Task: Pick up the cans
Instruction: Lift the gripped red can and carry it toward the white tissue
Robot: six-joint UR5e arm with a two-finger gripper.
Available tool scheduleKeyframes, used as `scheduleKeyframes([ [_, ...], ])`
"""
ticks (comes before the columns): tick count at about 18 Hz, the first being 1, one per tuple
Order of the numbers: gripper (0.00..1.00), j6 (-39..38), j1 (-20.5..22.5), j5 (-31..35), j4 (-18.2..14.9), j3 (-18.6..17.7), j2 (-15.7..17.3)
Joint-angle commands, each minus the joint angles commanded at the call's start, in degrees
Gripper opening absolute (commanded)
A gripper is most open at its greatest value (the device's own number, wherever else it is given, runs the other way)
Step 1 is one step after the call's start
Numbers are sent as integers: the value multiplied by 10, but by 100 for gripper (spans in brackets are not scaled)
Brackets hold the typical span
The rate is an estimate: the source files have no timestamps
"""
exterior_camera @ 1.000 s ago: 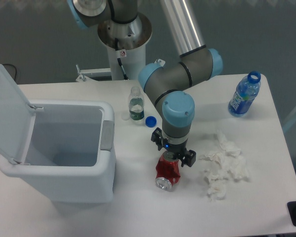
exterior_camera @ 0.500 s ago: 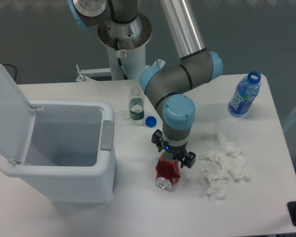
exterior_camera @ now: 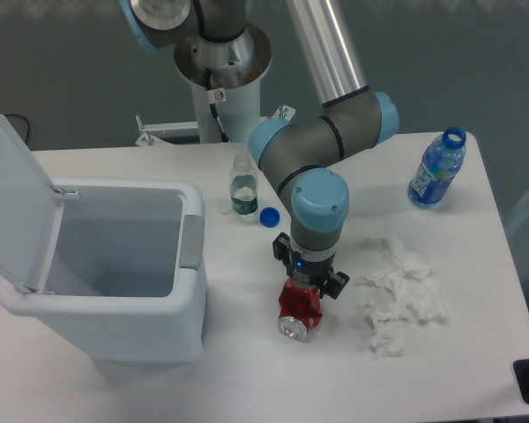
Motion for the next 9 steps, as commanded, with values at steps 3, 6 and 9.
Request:
scheduleKeyframes([
  [3, 30, 0, 2, -1, 0, 4, 0],
  [6, 30, 0, 4, -3, -1, 11, 3],
  [9, 30, 0, 6, -10, -6, 40, 14],
])
